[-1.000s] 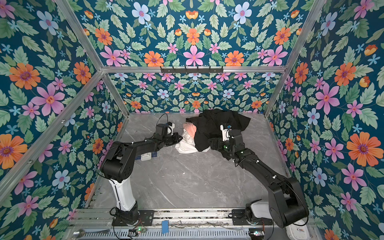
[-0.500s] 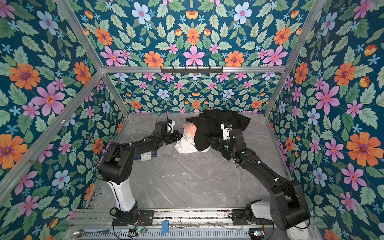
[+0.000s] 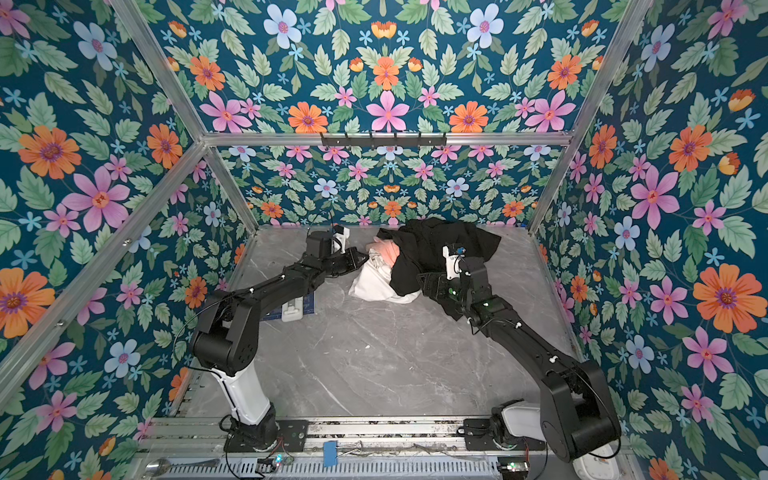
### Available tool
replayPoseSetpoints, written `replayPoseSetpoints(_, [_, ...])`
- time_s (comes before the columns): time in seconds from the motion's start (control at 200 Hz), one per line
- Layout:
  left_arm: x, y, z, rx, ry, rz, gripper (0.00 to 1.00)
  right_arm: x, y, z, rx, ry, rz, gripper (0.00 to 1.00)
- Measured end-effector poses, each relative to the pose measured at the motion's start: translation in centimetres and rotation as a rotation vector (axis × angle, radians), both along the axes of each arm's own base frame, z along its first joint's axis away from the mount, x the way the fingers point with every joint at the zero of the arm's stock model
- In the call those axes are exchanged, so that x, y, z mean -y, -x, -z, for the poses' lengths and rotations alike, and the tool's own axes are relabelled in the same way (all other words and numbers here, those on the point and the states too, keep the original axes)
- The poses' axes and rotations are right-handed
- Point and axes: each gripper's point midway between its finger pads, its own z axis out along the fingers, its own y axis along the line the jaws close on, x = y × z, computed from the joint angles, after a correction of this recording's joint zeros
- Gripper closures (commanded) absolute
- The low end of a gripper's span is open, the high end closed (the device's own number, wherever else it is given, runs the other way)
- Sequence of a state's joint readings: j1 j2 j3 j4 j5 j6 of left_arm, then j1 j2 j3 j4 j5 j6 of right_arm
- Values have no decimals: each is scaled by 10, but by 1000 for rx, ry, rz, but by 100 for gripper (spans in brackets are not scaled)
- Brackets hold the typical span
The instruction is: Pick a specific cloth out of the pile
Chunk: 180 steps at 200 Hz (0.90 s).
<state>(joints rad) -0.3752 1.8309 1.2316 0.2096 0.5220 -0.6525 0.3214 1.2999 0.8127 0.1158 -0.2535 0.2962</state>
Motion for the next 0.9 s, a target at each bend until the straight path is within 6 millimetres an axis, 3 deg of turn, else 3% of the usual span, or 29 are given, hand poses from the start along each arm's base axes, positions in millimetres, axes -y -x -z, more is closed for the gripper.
replayPoseSetpoints(0.455, [25, -2, -48, 55, 64, 68, 100, 3, 2, -2, 2, -7, 20, 1])
replayPoseSetpoints(0.9, [45, 1, -69, 88, 69, 123, 100, 10, 5, 3, -4, -1, 55, 1])
